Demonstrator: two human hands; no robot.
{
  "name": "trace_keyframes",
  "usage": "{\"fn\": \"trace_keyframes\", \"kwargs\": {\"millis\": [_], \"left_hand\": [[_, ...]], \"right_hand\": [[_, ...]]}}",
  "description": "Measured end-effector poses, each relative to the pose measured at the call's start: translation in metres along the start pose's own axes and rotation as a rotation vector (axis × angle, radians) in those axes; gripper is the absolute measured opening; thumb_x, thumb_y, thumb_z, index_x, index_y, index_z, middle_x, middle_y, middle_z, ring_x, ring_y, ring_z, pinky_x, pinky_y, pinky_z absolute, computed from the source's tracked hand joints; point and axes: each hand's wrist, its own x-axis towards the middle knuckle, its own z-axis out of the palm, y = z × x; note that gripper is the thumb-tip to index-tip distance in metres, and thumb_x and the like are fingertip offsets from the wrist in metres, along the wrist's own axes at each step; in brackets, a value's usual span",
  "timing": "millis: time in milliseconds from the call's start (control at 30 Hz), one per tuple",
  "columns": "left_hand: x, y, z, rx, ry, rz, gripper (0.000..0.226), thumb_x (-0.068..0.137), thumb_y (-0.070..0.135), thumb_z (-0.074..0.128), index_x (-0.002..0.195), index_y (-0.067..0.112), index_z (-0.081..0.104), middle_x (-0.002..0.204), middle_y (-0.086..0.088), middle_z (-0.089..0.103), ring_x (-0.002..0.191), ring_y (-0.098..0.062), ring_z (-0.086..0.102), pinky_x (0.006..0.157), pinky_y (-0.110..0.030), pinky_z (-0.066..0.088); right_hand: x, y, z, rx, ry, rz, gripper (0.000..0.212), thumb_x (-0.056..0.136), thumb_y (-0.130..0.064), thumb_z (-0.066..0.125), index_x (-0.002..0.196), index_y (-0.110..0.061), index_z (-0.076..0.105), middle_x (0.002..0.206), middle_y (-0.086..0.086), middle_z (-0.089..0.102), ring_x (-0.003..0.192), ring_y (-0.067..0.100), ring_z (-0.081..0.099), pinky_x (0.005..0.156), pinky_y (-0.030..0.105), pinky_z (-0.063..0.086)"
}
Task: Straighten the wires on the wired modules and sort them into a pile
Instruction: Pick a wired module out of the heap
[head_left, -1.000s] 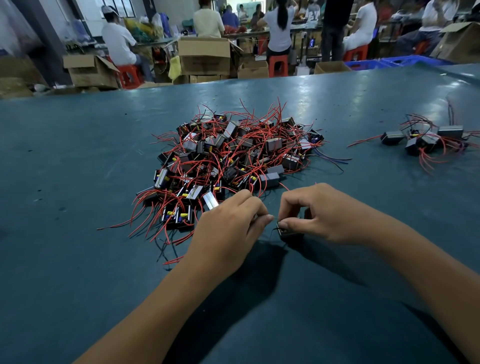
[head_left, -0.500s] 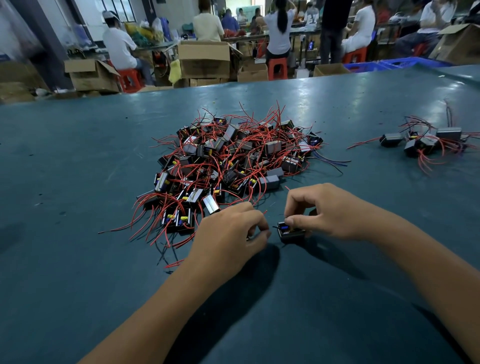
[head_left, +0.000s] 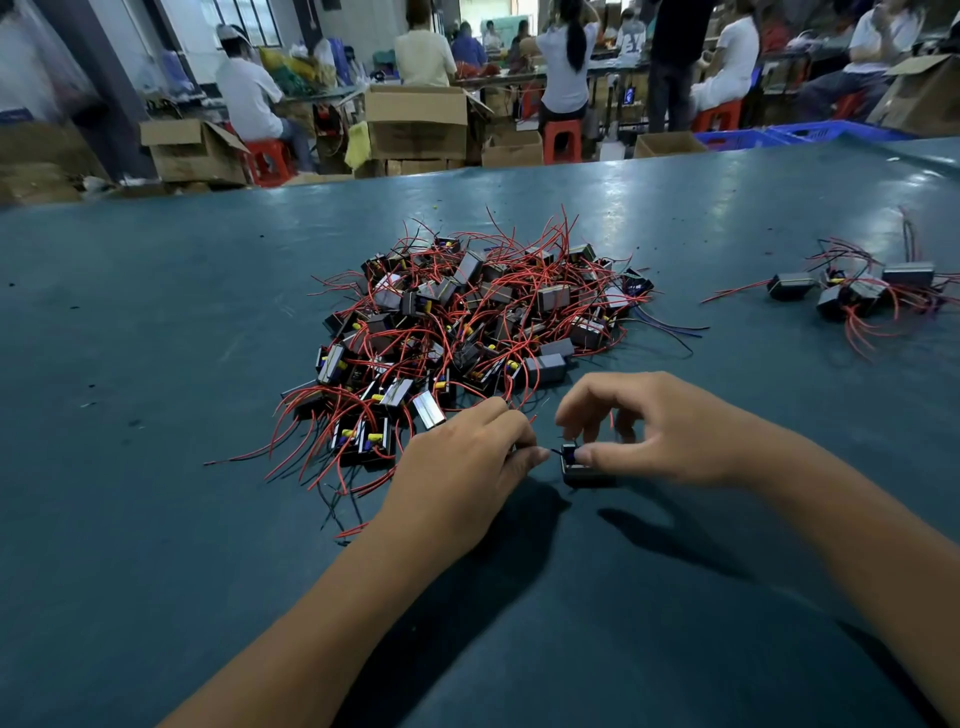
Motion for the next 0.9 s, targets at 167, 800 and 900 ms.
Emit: {"fn": "trace_keyframes", "kwargs": {"millis": [167,800,900], "left_hand": [[0.000,0.001,0.000,0.004,-0.002,0.020,0.026,0.101,0.044,0.049,0.099,0.021,0.060,0.095,0.012,0.051,0.078,-0.002,0.038,0.067,-0.028,0.039],[0.000,-0.001,0.002,-0.015,0.087,0.009,0.017,0.097,0.036,0.060,0.087,0.022,0.060,0.086,0.012,0.053,0.073,-0.010,0.055,0.062,-0.034,0.048],[0.001,0.002,0.004,-0.013,0.111,-0.003,0.018,0.097,0.036,0.061,0.086,0.022,0.062,0.084,0.015,0.048,0.070,-0.009,0.052,0.060,-0.028,0.042]], "right_hand": [[0.005,0.001,0.014,-0.094,0.021,-0.048,0.007,0.086,-0.027,0.076,0.089,-0.024,0.070,0.082,-0.014,0.067,0.082,0.007,0.062,0.073,0.011,0.042],[-0.001,0.001,-0.008,-0.020,-0.075,-0.034,0.006,0.087,-0.026,0.076,0.092,-0.030,0.076,0.087,-0.017,0.072,0.080,0.006,0.068,0.070,0.015,0.049],[-0.001,-0.003,-0.005,0.033,-0.167,-0.041,0.008,0.088,-0.023,0.075,0.095,-0.027,0.078,0.090,-0.014,0.073,0.081,0.008,0.069,0.071,0.019,0.051]]}}
